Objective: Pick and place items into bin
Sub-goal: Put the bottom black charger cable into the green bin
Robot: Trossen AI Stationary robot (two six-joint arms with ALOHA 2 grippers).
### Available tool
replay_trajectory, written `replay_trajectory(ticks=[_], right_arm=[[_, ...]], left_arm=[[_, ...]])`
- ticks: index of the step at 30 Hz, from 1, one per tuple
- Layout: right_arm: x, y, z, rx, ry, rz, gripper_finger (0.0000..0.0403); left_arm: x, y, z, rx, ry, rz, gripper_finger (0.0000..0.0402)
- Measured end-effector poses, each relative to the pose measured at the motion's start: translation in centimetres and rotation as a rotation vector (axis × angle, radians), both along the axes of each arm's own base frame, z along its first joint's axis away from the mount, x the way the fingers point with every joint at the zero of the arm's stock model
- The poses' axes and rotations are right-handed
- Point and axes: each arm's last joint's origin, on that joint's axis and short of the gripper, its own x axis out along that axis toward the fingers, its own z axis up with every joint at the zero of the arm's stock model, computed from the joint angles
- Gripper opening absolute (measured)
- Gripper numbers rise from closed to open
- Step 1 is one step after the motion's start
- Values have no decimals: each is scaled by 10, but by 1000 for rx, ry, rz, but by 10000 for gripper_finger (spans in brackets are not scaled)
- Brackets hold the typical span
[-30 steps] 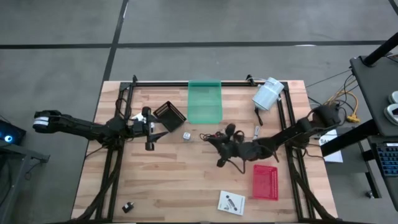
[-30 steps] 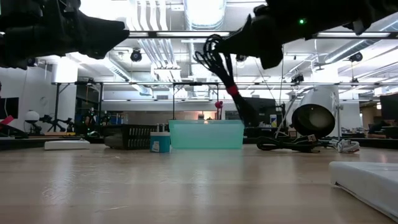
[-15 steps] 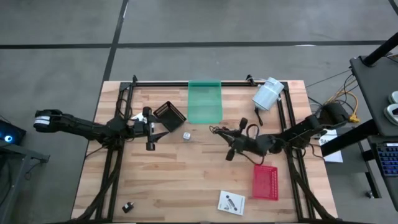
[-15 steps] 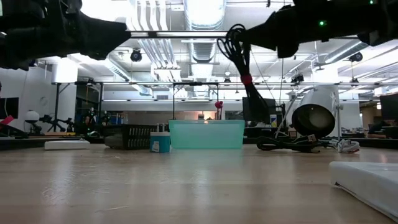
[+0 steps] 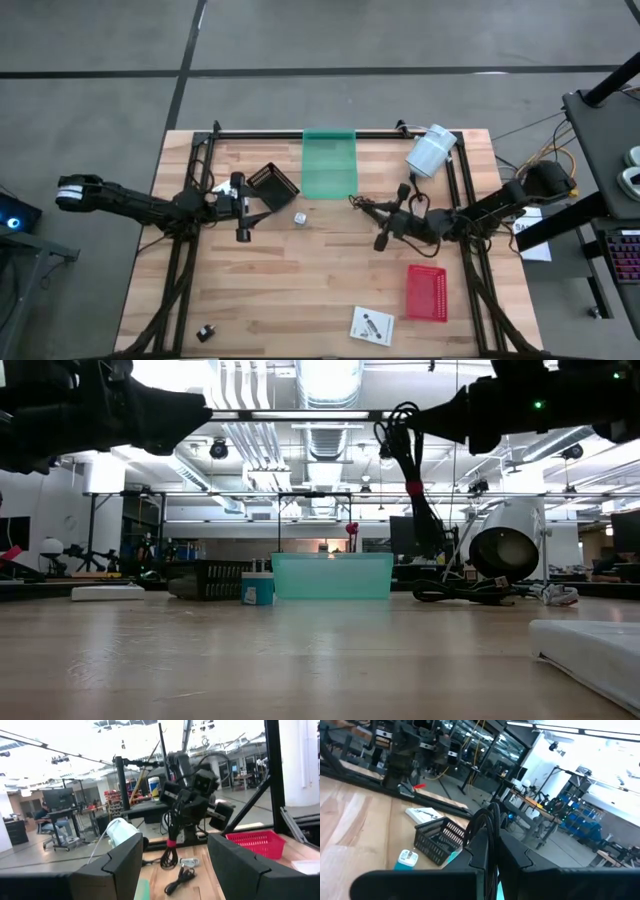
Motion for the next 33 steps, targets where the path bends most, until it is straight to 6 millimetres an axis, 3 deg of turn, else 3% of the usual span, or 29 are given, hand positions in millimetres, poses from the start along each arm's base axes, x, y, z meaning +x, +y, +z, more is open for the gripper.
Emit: replay_trajectory(ticks=[16,33], right_arm=[[-28,-21,-6,26,-106,-39,13],[-26,-48,-10,69,-131,2,13]], left_arm=[[2,0,-1,46,8,17,208],[2,0,-1,47,6,17,208]])
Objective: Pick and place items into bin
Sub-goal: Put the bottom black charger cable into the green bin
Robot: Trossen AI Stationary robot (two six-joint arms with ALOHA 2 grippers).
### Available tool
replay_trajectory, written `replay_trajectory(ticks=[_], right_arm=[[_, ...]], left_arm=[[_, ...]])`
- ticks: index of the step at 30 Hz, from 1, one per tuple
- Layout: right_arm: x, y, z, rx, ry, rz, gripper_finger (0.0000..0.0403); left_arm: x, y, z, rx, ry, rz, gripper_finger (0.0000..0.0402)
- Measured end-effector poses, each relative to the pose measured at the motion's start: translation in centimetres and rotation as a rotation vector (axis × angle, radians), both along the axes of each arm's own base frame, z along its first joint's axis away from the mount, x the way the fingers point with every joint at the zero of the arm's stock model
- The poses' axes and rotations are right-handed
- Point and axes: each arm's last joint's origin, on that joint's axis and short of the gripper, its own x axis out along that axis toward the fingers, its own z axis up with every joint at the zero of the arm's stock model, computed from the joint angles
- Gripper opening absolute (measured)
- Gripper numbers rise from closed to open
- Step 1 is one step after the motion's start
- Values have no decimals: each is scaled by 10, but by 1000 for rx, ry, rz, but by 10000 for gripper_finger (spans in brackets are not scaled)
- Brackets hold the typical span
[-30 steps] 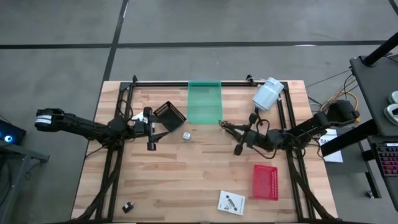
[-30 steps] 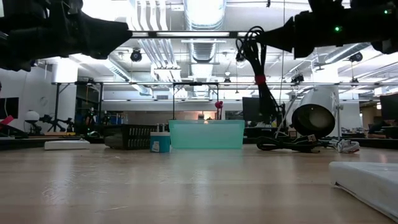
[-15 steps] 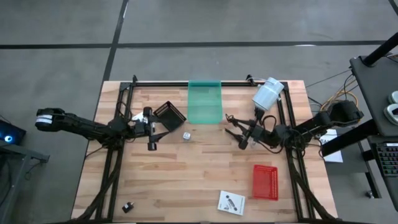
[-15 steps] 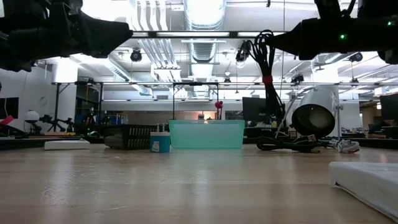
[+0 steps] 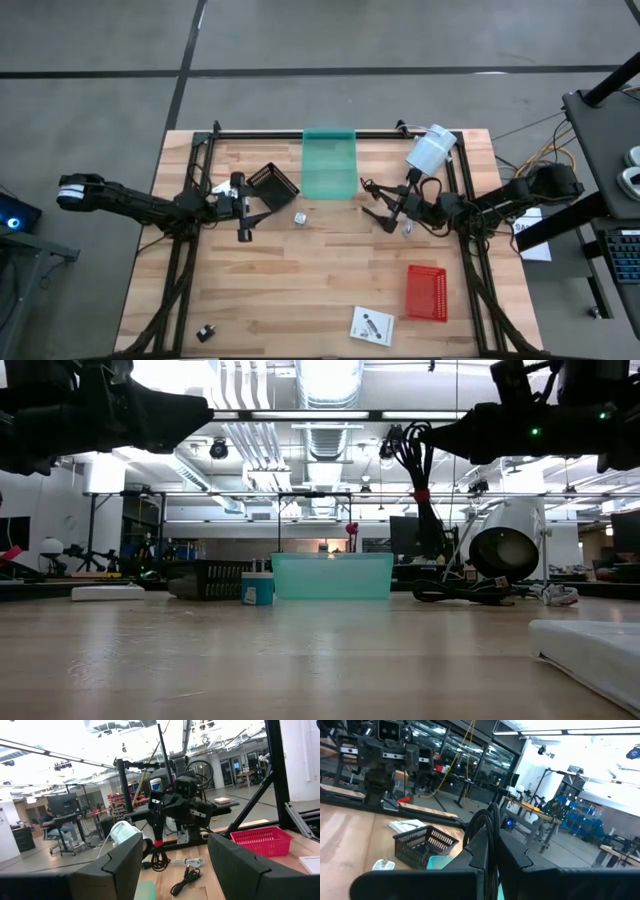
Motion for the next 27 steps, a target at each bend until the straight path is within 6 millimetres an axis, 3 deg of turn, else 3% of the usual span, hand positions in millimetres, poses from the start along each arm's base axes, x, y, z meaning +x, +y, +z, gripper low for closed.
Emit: replay_trajectory(ticks=[15,27], right_arm=[[0,-18,7,-63,-58,79,13],[13,-31,28,-73,-134,162,13]], left_arm=[[0,0,1,0,-14,0,208],[-1,0,2,0,-21,0,208]])
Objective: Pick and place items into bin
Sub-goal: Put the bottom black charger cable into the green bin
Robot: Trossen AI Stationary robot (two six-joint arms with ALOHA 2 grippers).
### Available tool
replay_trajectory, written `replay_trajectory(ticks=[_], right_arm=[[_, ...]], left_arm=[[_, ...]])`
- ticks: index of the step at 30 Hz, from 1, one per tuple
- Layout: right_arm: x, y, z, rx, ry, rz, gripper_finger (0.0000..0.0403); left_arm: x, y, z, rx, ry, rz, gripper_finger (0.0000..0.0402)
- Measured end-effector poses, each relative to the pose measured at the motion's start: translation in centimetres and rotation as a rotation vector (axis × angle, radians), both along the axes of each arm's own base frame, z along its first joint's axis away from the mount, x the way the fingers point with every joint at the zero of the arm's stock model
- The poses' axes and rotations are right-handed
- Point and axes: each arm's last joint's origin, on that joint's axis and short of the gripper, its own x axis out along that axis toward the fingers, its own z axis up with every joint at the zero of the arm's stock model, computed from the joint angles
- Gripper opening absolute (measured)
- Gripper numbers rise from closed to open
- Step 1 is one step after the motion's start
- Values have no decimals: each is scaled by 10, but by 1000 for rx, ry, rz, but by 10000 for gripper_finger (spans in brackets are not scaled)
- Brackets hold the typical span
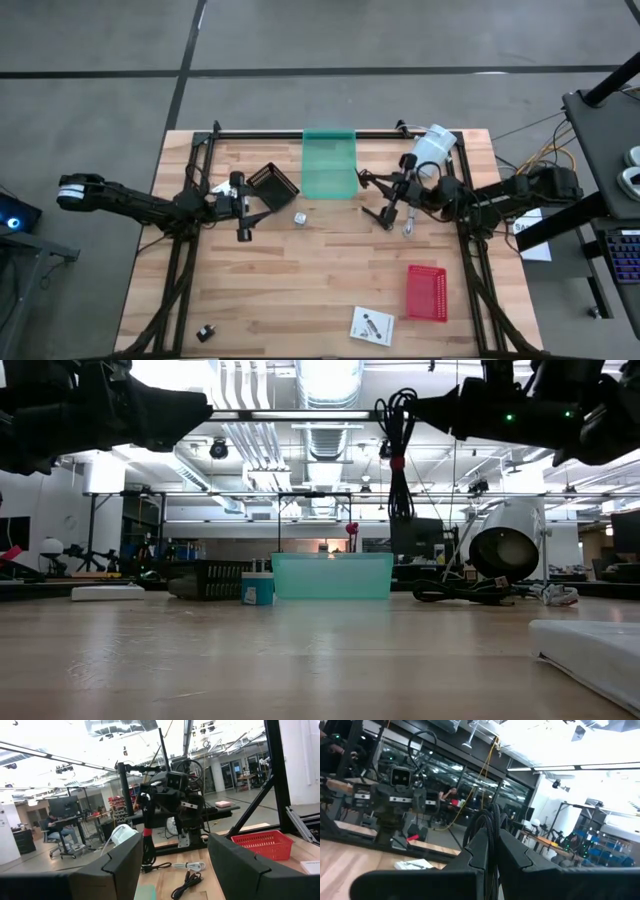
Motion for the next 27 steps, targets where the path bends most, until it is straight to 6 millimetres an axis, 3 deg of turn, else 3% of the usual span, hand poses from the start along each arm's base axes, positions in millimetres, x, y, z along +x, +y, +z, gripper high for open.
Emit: replay_trajectory(ticks=[27], right_arm=[[22,-27,32,13,0,-92,13]], left_arm=[[0,0,0,-6,4,-2,208]])
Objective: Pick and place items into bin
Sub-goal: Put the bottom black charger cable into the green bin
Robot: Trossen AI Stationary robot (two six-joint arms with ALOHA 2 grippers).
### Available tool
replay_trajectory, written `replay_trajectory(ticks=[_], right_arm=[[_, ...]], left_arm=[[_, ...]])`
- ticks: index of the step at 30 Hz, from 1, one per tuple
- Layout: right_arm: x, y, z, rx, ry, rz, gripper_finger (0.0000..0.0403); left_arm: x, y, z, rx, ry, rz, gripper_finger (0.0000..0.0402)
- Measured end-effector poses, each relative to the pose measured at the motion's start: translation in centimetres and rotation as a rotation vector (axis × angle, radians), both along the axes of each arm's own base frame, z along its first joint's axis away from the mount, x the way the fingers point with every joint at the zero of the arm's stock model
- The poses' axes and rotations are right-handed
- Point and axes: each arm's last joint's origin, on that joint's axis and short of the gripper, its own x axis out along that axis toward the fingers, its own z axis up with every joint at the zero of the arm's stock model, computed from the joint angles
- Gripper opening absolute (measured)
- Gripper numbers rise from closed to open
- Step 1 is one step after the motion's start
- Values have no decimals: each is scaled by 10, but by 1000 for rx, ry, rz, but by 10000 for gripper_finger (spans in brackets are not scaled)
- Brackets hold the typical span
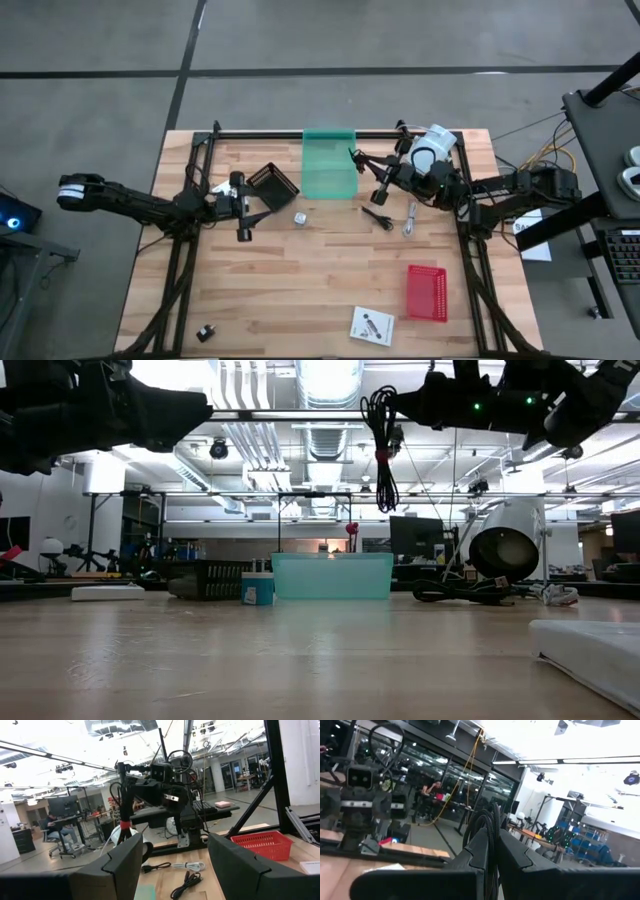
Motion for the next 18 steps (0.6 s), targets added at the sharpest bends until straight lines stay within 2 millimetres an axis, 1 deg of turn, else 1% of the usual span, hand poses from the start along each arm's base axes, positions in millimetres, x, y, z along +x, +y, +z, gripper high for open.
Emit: replay_trajectory(ticks=[5,11,18], right_arm=[[7,-2,10,1,9,0,13],[16,-4,19,16,65,1,13],[19,-5,24,36,65,4,13]], left_arm=[[-1,0,-3,0,12,0,208],[-1,0,-5,0,19,0,208],[0,0,-6,0,31,0,208]])
